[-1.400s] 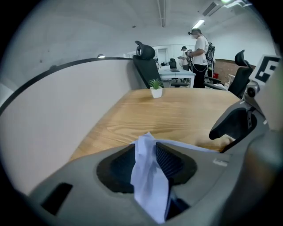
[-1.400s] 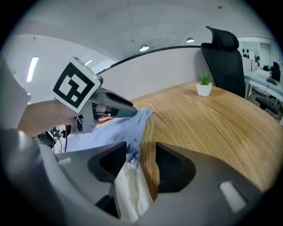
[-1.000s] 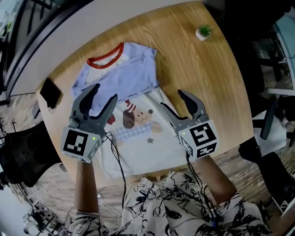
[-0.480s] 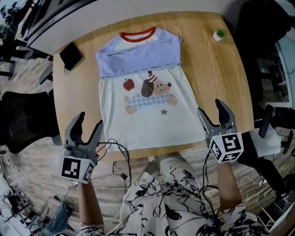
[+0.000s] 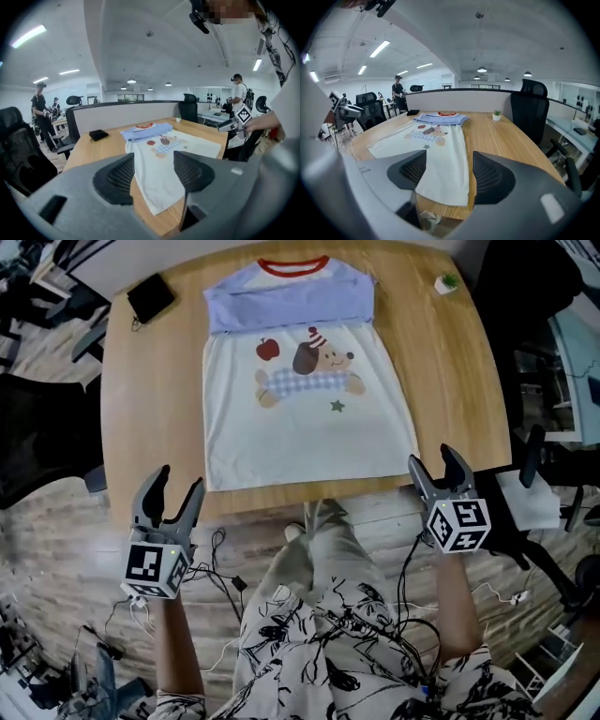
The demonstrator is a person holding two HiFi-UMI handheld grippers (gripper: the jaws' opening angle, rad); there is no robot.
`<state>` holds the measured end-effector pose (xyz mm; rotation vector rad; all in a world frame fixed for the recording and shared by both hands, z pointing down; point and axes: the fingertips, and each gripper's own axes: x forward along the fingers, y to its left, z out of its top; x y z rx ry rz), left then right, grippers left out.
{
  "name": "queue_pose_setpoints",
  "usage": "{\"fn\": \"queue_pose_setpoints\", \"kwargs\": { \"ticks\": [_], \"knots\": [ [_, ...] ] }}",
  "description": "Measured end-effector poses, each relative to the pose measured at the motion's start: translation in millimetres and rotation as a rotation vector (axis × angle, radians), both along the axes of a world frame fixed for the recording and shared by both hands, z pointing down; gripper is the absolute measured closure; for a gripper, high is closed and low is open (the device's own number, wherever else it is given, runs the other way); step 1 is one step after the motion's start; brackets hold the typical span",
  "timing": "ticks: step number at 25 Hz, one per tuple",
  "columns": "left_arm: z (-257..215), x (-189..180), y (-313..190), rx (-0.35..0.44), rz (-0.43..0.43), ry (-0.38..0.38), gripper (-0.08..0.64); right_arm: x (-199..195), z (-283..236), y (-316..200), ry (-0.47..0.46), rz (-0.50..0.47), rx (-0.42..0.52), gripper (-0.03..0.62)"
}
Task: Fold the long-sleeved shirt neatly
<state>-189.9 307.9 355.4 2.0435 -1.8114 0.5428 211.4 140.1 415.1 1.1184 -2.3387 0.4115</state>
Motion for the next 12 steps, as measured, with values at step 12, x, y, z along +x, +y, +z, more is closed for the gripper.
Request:
{"fn": "queue_pose_setpoints", "kwargs": {
  "ticks": [12],
  "knots": [
    [122.4,8.9,33.2,-0.145,-0.065,0.075,0.287,38.7,92.4,15.4,-0.023,0.086,-0.146,0.268]
  ]
}}
